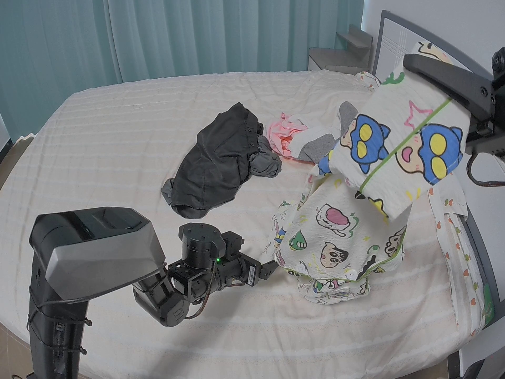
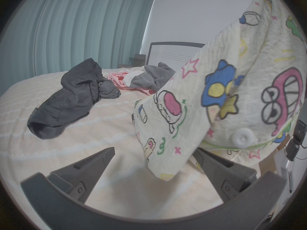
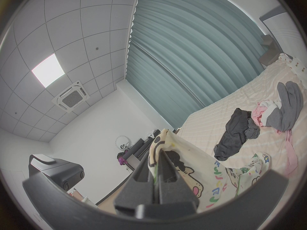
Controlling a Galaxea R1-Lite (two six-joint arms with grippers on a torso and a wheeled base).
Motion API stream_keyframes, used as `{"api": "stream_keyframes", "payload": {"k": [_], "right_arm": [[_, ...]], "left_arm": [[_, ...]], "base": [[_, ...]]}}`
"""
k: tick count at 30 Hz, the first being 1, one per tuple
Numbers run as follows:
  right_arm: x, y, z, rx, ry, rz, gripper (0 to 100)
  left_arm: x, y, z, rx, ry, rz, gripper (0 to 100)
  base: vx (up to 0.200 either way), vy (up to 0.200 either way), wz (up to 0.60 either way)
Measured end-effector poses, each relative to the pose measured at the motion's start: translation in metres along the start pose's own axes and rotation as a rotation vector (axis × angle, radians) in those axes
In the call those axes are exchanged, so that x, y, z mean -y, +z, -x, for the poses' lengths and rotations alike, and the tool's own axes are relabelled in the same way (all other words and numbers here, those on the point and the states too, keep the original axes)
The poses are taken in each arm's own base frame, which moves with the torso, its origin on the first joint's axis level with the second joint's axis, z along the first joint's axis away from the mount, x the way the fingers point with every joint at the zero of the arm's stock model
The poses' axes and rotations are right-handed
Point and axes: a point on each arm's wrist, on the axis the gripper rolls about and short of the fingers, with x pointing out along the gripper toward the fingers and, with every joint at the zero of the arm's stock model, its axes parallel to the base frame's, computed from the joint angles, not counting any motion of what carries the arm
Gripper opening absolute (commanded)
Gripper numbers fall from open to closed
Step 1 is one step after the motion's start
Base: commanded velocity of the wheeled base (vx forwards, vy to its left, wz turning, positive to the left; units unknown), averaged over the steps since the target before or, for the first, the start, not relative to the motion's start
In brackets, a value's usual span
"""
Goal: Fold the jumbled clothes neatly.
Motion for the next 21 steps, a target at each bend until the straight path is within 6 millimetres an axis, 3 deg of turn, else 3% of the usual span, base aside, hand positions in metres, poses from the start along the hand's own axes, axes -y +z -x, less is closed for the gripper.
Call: {"api": "stream_keyframes", "payload": {"k": [12, 13, 21], "right_arm": [[0.001, 0.0, 0.0, -0.002, -0.001, -0.001, 0], [0.001, 0.0, 0.0, -0.002, -0.002, -0.001, 0], [0.002, -0.001, 0.0, -0.002, -0.01, -0.002, 0]], "left_arm": [[-0.004, -0.002, -0.029, 0.044, 0.006, -0.003, 100], [-0.005, -0.003, -0.031, 0.049, 0.006, -0.003, 0], [-0.006, -0.005, -0.042, 0.066, 0.005, -0.003, 0]], "base": [[0.0, 0.0, 0.0], [0.0, 0.0, 0.0], [0.0, 0.0, 0.0]]}}
